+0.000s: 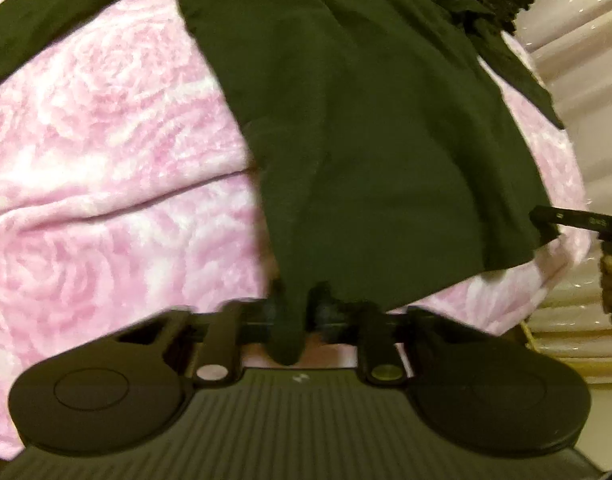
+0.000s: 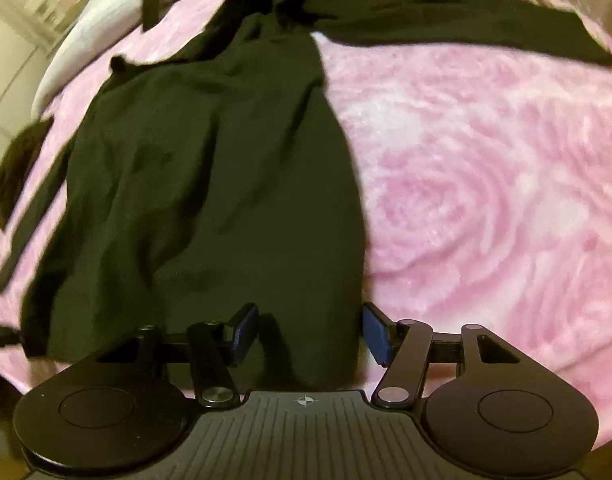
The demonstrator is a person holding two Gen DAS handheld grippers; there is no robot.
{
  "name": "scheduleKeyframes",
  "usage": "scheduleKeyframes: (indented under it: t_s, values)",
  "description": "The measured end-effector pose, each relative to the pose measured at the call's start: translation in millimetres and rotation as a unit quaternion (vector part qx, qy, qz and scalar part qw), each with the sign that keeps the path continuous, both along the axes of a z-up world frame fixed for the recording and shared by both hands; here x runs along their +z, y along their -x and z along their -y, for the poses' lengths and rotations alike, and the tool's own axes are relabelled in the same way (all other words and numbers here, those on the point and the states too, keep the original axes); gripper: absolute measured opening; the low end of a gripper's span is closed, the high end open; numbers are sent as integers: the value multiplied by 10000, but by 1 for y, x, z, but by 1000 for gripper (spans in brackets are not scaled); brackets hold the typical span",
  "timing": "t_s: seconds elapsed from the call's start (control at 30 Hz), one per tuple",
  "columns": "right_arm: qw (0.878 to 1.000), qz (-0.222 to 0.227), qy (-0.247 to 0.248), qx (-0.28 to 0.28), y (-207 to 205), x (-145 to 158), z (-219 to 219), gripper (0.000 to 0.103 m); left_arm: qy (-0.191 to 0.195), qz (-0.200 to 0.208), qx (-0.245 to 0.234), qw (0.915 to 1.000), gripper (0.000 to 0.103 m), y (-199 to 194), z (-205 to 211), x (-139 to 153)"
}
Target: Fold clothes
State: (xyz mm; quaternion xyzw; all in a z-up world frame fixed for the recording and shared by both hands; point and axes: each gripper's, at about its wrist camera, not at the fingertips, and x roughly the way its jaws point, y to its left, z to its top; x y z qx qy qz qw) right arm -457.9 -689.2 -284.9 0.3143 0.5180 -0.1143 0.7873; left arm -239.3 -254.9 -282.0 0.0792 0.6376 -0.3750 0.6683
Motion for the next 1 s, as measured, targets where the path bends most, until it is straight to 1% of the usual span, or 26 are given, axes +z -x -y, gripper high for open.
scheduleKeyframes:
  t_s: [0.03,0.07,0.1,0.17,0.27,0.33,0.37,0.4,0.47,0.5,0.53,0.57,0.6,0.63,0.67,0.73,0.83,0.87,0.97,1.0]
  values:
    - [9998,-16,-156,-87,2,1,3,54,62,-20,16,10000,1,-2,-3,5]
    - [9994,-31,-312,-174,3,2,6,24,123,-40,32,9999,1,-3,-7,9]
    - [9986,-47,-468,-260,5,2,9,6,185,-60,48,9998,1,-5,-10,14]
    - [9970,-92,-684,-362,7,8,14,4,301,-96,71,9995,1,-8,-17,24]
    - [9983,-266,-496,-176,6,47,16,4,304,-61,-111,9995,1,-7,-29,43]
    - [9984,-508,-256,25,8,73,15,3,270,-68,-226,9994,1,-4,-41,60]
    - [9975,-678,-165,123,11,81,14,3,227,-81,-255,9994,1,-1,-48,67]
    - [9960,-865,-152,188,13,82,13,4,165,-115,-278,9994,1,3,-55,70]
    - [9937,-1094,-103,222,15,73,10,4,-58,-213,-329,9992,1,11,-62,64]
    - [9927,-1181,-30,223,15,65,8,4,-176,-274,-339,9989,1,15,-65,60]
    - [9912,-1300,113,215,15,57,8,7,-339,-403,-260,9983,2,17,-66,49]
    - [9896,-1385,312,243,12,53,7,31,-507,-526,-184,9972,4,19,-67,39]
    - [9879,-1429,529,295,8,53,5,60,-708,-599,-143,9956,8,20,-65,30]
    - [9857,-1473,745,348,4,52,4,69,-897,-559,-183,9942,9,20,-62,26]
    - [9857,-1401,832,437,-5,52,2,71,-986,-433,-241,9939,10,20,-60,29]
    - [9882,-1103,831,665,-33,55,0,71,-1155,-185,-339,9926,10,18,-55,34]
    - [9893,-653,827,1006,-74,59,-2,71,-1191,207,-116,9926,10,-1,-56,53]
    - [9890,-502,826,1118,-87,61,-3,71,-1136,350,-28,9929,11,-11,-54,59]
    - [9860,-50,819,1454,-128,65,-6,70,-780,842,31,9934,16,-44,-36,74]
    - [9842,101,816,1565,-142,66,-7,62,-659,991,-41,9929,18,-57,-24,76]
